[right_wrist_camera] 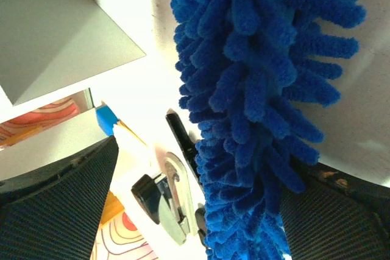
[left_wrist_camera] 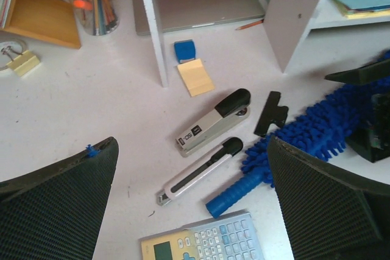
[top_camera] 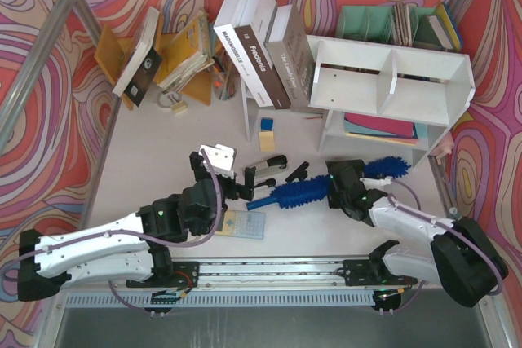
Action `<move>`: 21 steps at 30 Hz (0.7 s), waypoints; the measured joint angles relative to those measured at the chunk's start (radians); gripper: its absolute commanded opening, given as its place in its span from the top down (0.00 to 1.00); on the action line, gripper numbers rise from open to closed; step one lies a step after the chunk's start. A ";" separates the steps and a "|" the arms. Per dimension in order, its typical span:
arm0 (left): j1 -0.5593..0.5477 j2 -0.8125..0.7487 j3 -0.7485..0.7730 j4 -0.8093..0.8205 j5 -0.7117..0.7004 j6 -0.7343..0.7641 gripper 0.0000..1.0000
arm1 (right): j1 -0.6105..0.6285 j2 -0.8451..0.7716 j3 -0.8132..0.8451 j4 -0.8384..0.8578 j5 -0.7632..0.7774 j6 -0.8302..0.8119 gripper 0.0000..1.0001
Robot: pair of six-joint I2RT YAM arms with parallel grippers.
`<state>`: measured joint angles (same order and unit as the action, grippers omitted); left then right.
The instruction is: Dust the bookshelf with a duster
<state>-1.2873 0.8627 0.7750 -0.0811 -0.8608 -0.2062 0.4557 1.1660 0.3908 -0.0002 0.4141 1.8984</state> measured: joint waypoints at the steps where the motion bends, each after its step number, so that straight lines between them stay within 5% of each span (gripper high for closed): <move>1: 0.010 0.008 0.002 -0.009 0.000 -0.009 0.02 | 0.000 -0.008 0.001 -0.005 0.000 -0.004 0.02; 9: 0.072 0.080 0.052 -0.072 -0.064 -0.057 0.02 | 0.000 -0.194 0.001 -0.106 0.037 -0.118 0.01; 21: 0.344 0.137 0.090 -0.144 -0.265 -0.104 0.02 | -0.001 -0.502 0.033 -0.137 0.143 -0.684 0.01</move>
<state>-0.9428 0.9997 0.8650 -0.2253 -1.1259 -0.3099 0.4545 0.6640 0.4236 -0.1371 0.5568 1.2144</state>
